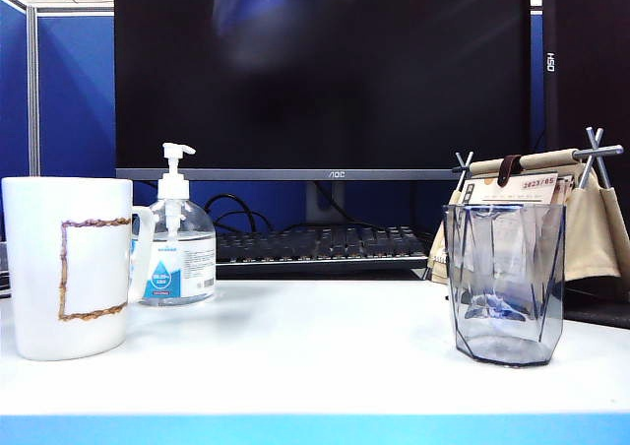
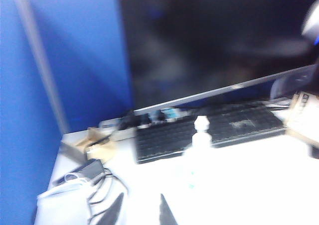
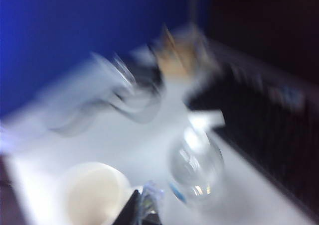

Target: Swap the positions of the transparent plastic cup and the white ceramic cup.

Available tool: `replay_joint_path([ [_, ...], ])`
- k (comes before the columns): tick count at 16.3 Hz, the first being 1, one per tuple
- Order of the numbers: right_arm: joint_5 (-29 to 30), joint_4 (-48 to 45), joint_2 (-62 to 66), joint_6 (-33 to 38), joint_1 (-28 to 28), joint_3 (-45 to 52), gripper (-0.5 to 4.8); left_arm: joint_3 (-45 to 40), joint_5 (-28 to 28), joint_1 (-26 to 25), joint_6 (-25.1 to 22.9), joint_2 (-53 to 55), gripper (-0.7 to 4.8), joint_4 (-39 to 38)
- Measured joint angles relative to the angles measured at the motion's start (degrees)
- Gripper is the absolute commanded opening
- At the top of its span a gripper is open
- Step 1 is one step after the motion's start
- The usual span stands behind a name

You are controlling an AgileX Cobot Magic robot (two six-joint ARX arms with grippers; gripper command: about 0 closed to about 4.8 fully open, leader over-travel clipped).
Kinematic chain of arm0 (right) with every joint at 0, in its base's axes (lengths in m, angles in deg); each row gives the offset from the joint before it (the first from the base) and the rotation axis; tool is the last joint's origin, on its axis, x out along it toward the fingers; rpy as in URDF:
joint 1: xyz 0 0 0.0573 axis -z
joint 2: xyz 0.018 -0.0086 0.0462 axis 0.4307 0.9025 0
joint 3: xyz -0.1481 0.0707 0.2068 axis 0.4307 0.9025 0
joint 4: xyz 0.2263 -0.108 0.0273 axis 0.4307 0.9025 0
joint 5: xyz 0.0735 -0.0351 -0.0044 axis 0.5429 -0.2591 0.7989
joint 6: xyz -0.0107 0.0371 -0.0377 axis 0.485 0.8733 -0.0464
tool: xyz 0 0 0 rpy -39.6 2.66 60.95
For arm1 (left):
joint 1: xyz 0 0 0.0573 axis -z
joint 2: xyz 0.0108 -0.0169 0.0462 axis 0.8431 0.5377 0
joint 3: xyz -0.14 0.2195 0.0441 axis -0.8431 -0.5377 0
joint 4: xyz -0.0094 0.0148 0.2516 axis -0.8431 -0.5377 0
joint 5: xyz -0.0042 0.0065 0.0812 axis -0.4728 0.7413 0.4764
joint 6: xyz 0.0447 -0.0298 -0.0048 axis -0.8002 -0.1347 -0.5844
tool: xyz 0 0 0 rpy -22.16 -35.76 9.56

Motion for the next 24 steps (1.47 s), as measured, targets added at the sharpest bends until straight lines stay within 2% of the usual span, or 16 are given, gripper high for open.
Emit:
replay_joint_path([
  [3,2.3,2.8,-16.0,-0.9,-0.2,0.0,-0.01,0.0,-4.4,0.0,0.6,0.0,0.84,3.7],
  [5,1.9,7.2,-26.3,-1.2,-0.2,-0.1,-0.01,0.0,-13.4,0.0,2.7,0.0,0.84,9.9],
  [6,1.0,13.3,-33.5,-1.1,-0.2,0.0,-0.01,-0.1,-19.7,0.0,4.7,0.0,0.84,11.2],
  [8,-0.9,16.5,-43.5,1.9,-0.2,4.3,-0.01,-4.4,-26.9,0.0,9.3,0.0,0.84,11.3],
  [9,-2.4,16.6,-48.0,4.0,-0.2,8.8,-0.01,-8.4,-28.1,0.0,11.2,0.0,0.84,11.7],
  [10,-6.3,16.7,-55.5,7.3,-0.2,17.0,-0.01,-15.2,-28.2,0.0,14.1,0.0,0.84,15.2],
  [12,-10.6,9.8,-65.5,11.6,-0.2,29.3,-0.01,-24.2,-27.4,0.0,18.5,0.0,0.84,29.5],
  [14,-13.6,3.7,-72.8,12.5,-0.2,41.0,-0.01,-30.7,-21.2,0.0,19.8,-0.1,0.84,39.8],
  [17,-17.4,-1.2,-80.3,12.7,-0.2,55.9,-0.01,-38.8,-13.3,0.0,19.8,-0.1,0.84,41.6],
  [19,-17.5,-2.0,-81.5,12.7,-0.2,62.9,-0.01,-42.6,-13.2,-0.2,19.8,-0.1,0.84,43.0],
  [21,-17.5,-3.4,-81.4,12.7,-0.2,68.5,-0.01,-45.3,-13.2,-3.3,20.5,-0.1,0.84,43.8],
  [22,-17.6,-3.5,-81.4,12.7,-0.2,70.4,-0.01,-46.8,-13.2,-5.5,22.6,-0.1,0.84,43.8],
  [24,-18.0,-0.4,-81.4,12.7,-0.2,72.7,0.0,-49.5,-13.1,-11.5,29.7,-0.1,0.84,43.3],
])
